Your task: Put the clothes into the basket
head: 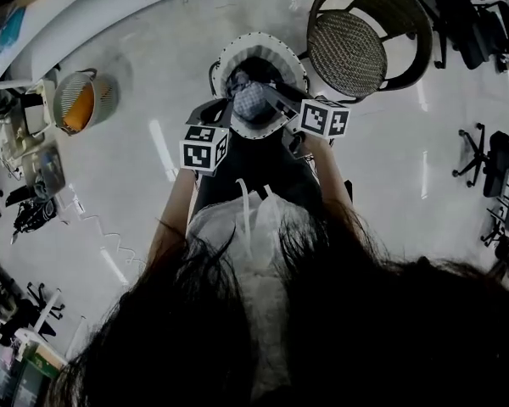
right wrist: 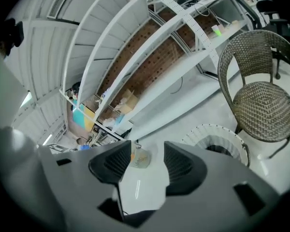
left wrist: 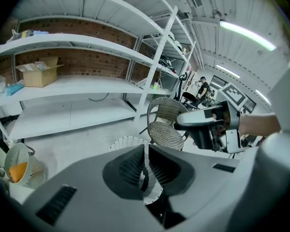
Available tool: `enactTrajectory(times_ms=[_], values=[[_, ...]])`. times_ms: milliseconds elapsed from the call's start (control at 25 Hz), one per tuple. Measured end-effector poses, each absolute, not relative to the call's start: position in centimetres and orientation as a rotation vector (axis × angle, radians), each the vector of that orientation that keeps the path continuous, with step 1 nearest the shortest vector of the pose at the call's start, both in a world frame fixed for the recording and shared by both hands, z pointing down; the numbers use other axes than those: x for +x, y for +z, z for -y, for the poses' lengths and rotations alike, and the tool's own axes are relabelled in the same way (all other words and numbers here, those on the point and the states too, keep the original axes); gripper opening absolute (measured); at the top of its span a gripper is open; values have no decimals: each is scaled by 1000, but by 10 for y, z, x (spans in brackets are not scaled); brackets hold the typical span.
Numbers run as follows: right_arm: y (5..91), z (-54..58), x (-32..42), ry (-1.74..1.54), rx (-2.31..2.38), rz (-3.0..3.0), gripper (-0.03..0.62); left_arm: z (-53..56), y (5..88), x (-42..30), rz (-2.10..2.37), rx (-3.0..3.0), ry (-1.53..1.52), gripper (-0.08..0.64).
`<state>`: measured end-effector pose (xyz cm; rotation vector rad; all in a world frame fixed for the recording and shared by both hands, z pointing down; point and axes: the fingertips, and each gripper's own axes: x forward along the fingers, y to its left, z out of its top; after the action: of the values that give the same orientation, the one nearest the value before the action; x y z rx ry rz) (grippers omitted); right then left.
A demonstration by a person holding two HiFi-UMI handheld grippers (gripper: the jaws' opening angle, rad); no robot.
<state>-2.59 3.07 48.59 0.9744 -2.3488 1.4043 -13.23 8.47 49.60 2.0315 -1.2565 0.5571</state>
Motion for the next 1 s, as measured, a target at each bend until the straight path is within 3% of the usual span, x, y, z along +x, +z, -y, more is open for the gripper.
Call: enactTrajectory(times_ms=[360, 1000], values=[[440, -44, -27, 1349, 1023, 2426, 215, -87, 476, -145, 1258, 2048, 540, 38], [422, -82, -3, 1316, 970, 2432, 127, -100, 457, -105, 1217, 2107, 585, 38]])
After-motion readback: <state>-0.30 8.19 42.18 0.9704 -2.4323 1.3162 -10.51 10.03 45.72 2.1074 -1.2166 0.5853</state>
